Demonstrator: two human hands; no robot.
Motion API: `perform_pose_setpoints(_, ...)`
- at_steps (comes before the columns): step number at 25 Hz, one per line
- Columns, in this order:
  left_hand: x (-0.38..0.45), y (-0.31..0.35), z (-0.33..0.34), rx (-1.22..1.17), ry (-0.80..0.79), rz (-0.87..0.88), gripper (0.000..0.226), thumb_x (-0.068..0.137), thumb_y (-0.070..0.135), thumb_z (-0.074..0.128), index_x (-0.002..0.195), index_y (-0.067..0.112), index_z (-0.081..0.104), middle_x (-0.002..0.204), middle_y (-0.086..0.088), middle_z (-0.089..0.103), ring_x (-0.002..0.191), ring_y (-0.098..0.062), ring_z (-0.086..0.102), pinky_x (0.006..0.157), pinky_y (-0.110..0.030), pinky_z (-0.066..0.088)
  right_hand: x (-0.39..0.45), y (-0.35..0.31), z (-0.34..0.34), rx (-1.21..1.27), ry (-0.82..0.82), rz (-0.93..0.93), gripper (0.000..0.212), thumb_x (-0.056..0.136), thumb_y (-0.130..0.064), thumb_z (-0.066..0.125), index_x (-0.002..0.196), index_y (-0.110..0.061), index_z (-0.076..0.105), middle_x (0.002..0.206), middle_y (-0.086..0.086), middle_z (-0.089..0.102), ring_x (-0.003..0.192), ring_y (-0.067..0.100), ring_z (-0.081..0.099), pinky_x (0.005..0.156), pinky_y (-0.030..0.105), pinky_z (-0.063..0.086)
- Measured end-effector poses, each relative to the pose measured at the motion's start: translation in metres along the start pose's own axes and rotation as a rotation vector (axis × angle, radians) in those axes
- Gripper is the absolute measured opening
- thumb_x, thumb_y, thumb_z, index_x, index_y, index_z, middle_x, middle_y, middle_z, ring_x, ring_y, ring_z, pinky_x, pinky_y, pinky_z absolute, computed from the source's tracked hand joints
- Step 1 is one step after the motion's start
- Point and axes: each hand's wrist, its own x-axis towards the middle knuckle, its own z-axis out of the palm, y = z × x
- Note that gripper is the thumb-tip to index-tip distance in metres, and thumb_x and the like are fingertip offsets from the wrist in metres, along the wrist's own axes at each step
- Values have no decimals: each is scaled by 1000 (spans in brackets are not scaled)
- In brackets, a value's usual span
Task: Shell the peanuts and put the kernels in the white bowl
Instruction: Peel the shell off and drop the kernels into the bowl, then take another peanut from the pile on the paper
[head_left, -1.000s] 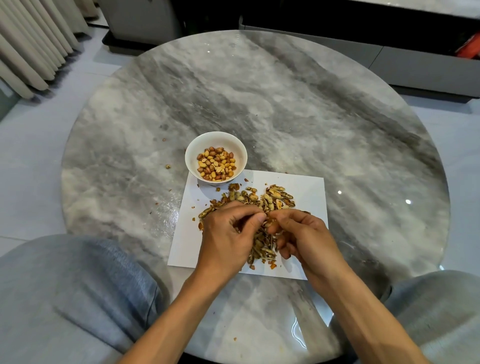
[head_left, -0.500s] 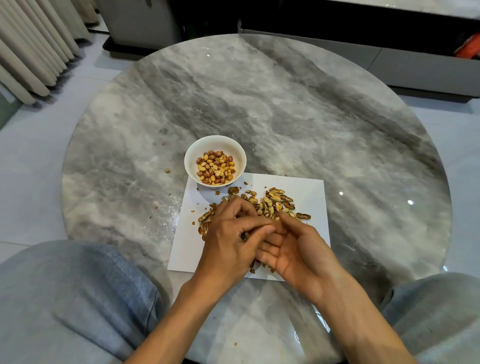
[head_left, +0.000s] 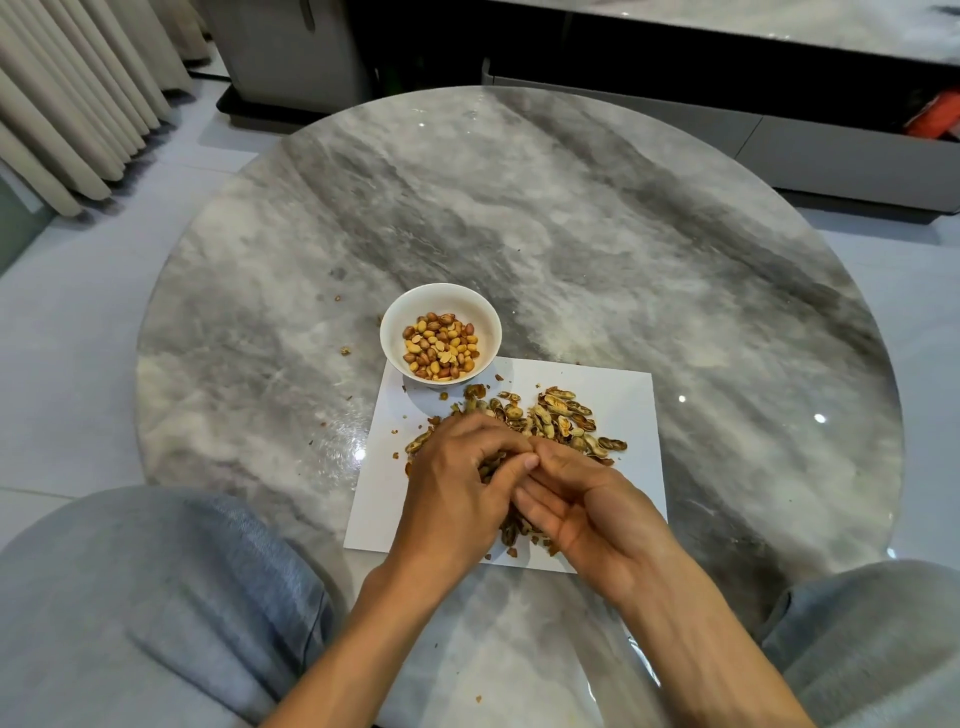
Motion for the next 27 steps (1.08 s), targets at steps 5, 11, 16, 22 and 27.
perform_pose_setpoints(5, 0, 0, -5, 129, -110, 128, 19, 84, 22, 73, 103, 22, 77, 92, 10, 63, 87, -9, 59, 74, -26, 51, 1, 1, -6, -120, 84, -45, 18, 91, -3, 65, 108, 0, 70, 91, 16, 76, 77, 19, 75, 67, 29, 62)
perform_pose_setpoints(11, -5, 3, 3, 447, -18, 368, 9, 91, 12, 63, 90, 10, 72, 95, -1, 62, 86, -18, 55, 69, -30, 48, 0, 2, -3, -302, 198, -240, 10, 90, -3, 68, 100, -3, 71, 75, 13, 73, 60, 18, 67, 52, 27, 55)
perform_pose_setpoints(16, 15, 13, -28, 360, 209, 168, 13, 83, 13, 77, 94, 8, 76, 94, -4, 66, 86, -19, 57, 68, -13, 39, -4, -1, -12, -570, 316, -466, 9, 85, -9, 76, 85, -18, 79, 77, 1, 74, 56, 10, 60, 48, 26, 48)
perform_pose_setpoints(22, 79, 16, -49, 536, 117, 19, 43, 92, 16, 65, 135, 12, 58, 131, -7, 57, 118, -28, 48, 92, -41, 46, -9, -20, -36, -929, 359, -631, 12, 95, -33, 65, 95, -32, 77, 93, -12, 75, 73, 4, 66, 70, 30, 53)
perform_pose_setpoints(27, 13, 5, -2, 561, -323, 306, 25, 89, 17, 64, 113, 15, 70, 113, -4, 61, 105, -26, 51, 83, -41, 45, 6, -29, -45, -1513, 205, -648, 25, 93, -26, 68, 116, -37, 72, 78, -19, 60, 64, 2, 55, 60, 14, 39)
